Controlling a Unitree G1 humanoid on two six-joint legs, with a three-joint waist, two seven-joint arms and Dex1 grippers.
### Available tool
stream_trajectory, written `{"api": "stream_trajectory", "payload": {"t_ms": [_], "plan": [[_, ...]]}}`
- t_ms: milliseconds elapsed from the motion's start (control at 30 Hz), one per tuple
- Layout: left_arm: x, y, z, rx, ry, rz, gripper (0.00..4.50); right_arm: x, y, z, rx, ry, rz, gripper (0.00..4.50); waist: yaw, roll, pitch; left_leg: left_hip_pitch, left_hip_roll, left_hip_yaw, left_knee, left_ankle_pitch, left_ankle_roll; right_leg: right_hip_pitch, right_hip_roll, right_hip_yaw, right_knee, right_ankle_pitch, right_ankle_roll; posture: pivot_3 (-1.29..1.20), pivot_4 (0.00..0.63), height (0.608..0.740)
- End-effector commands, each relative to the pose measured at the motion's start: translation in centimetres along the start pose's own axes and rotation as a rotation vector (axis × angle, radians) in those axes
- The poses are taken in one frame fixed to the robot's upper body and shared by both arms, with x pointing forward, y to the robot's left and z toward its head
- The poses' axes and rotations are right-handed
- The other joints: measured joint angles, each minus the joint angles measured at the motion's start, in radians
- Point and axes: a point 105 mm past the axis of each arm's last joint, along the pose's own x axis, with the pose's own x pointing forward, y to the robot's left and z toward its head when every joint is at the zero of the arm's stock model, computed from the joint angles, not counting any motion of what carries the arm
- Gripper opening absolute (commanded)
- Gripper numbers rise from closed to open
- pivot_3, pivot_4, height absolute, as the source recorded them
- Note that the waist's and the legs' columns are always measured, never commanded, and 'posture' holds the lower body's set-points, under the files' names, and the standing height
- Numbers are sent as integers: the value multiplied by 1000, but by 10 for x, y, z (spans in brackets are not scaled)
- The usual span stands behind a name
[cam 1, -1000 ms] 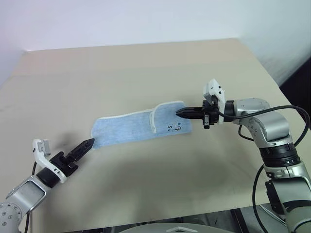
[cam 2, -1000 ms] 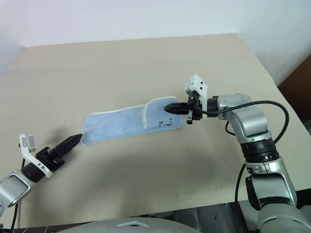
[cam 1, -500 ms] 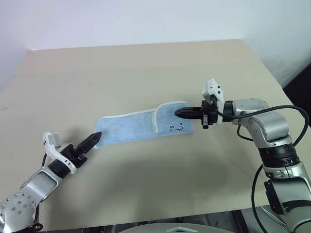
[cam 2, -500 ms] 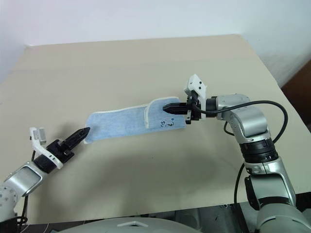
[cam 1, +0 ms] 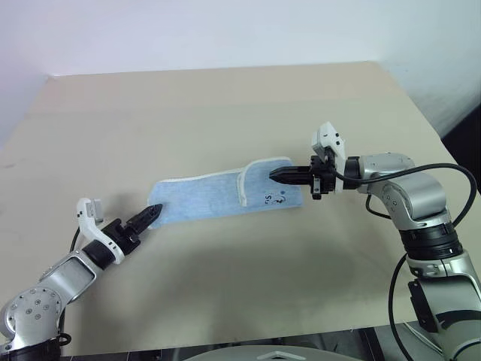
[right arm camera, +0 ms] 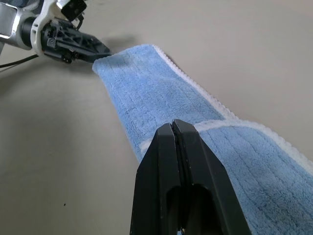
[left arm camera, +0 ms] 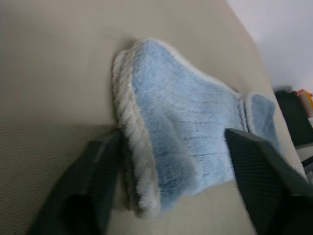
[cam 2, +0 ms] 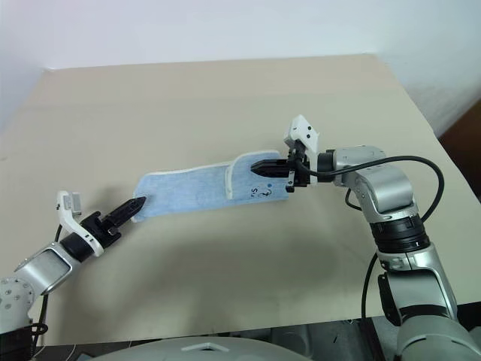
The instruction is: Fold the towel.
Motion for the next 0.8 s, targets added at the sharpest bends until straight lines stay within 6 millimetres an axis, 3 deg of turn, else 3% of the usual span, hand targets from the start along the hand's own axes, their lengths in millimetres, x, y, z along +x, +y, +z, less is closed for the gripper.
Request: {"api": "stream_trajectory", "payload": {"t_ms": [33,200,400,533,667,767,800], "plan": [[4,-1,-13,-15,60,-5,1823,-1,4,14,-39,-43,11,0,0,0,0,0,0,0,0,0,0,0,0,0,0,0,0,0,150,740],[6,-3,-13,-12,63,-11,101,-2,5,16,-37,-47,15,0,-3,0,0,0,0,0,0,0,0,0,0,0,0,0,0,0,150,740],[8,-3,-13,-8,68,-12,41,-2,6,17,-35,-49,16,0,-1,0,0,0,0,0,0,0,0,0,0,0,0,0,0,0,150,740],[15,-11,2,46,10,-41,41,-3,7,19,-37,-50,21,0,1,0,0,0,0,0,0,0,0,0,0,0,0,0,0,0,150,740],[28,-33,22,91,-46,-120,41,-8,3,18,-45,-39,14,0,2,0,0,-1,0,0,0,0,0,0,0,0,0,0,0,0,150,740],[30,-35,24,97,-50,-129,41,-8,3,18,-47,-36,13,0,-4,0,0,-1,0,1,0,0,0,2,0,0,0,0,0,0,150,740],[37,-48,28,103,-48,-173,41,-11,3,16,-51,-22,18,0,-7,0,0,-1,0,1,0,0,0,2,0,0,0,0,0,0,150,740]]}}
